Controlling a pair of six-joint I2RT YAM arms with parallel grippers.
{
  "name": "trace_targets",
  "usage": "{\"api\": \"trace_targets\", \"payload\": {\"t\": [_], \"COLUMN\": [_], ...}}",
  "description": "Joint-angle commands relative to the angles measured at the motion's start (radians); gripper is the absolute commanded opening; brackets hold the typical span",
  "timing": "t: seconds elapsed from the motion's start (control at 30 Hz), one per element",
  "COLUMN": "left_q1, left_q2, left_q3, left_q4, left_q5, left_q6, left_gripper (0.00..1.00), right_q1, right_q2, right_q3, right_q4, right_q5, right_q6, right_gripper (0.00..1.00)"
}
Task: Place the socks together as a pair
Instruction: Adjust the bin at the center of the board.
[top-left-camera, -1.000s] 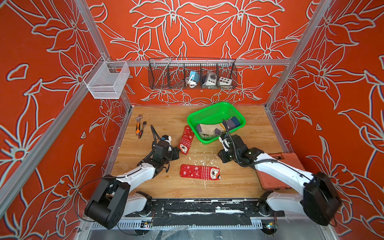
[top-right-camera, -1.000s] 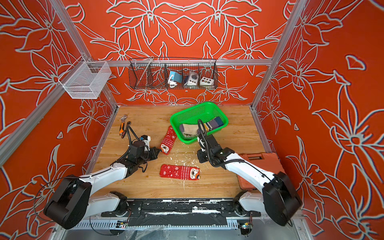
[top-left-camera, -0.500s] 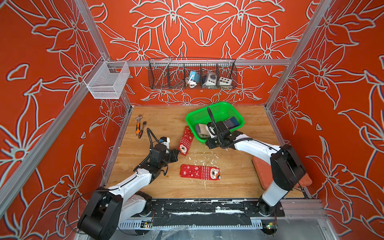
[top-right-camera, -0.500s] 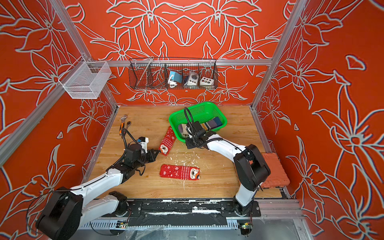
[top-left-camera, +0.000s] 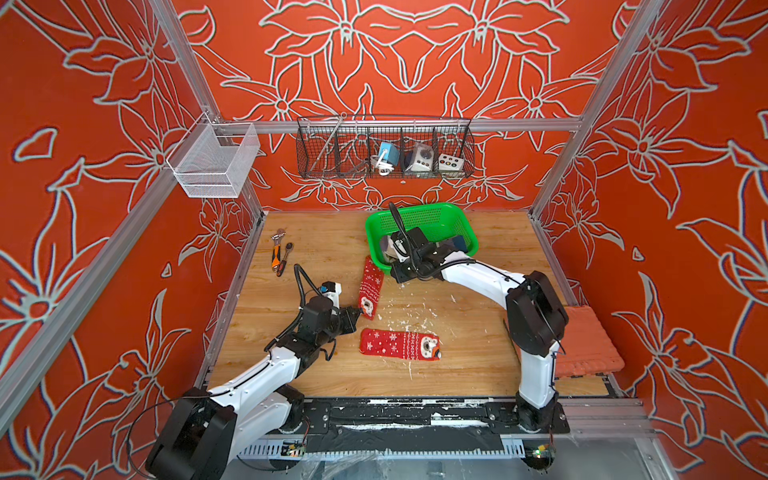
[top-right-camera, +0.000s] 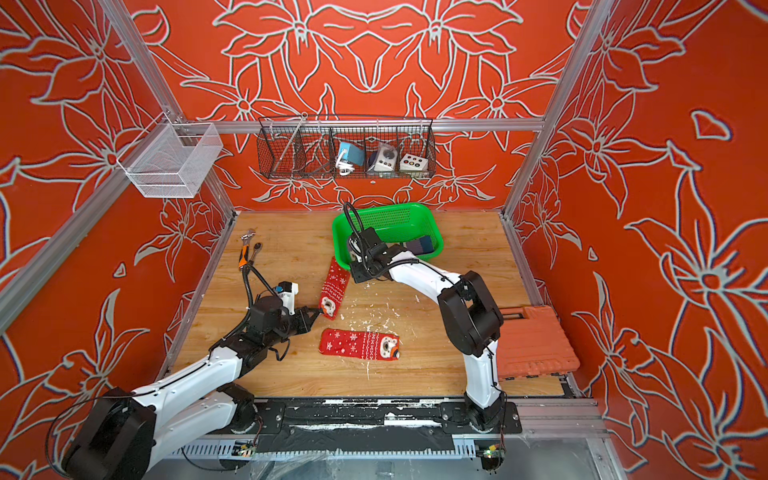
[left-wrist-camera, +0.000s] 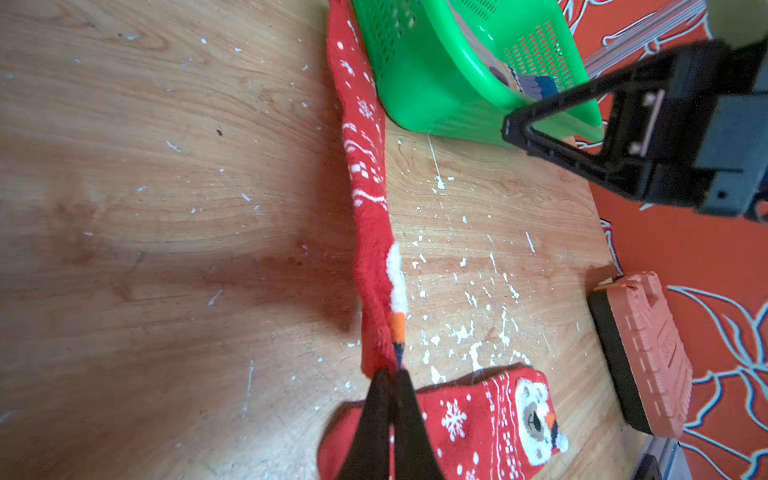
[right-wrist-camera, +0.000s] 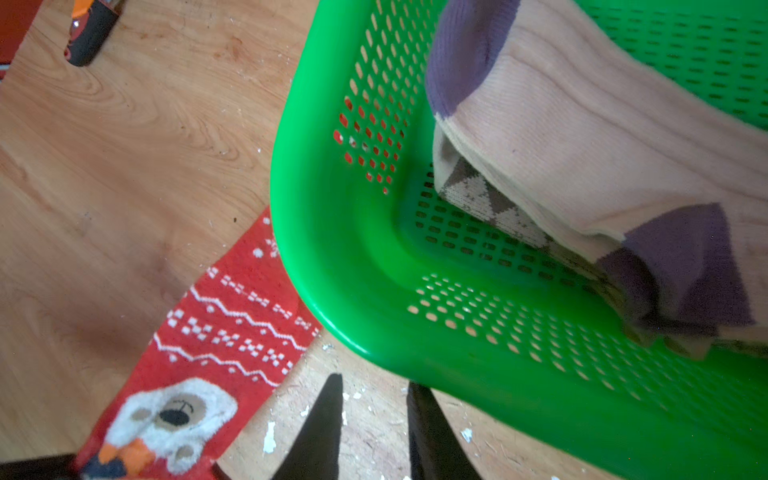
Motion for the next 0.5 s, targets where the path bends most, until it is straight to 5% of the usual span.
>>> {"api": "trace_targets", "payload": {"t": [0.0,0.33,0.47], "left_q1": [-0.041,-0.161,-0.231], "left_q2": [-0.011,-0.027,0.068], "left_q3": [0.014,0.040,0.089], "left_q4": [-0.003,0.044,0.081], "left_q5": [-0.009,-0.042,-0.067], "left_q6": [-0.029,-0.085,-0.100], "left_gripper": [0.00,0.00,0.00], "right_q1": [0.003,0.003,0.002], "right_q2": [0.049,0.096,0.064], "right_q3": [0.078,0.160,0.144], "right_q4": [-0.036,-0.066,-0.073], "right_q5": [0.022,0.017,-0.033], "right_q6": [-0.022,-0.033,-0.023], "right_gripper": [0.29,0.29,0.29]}}
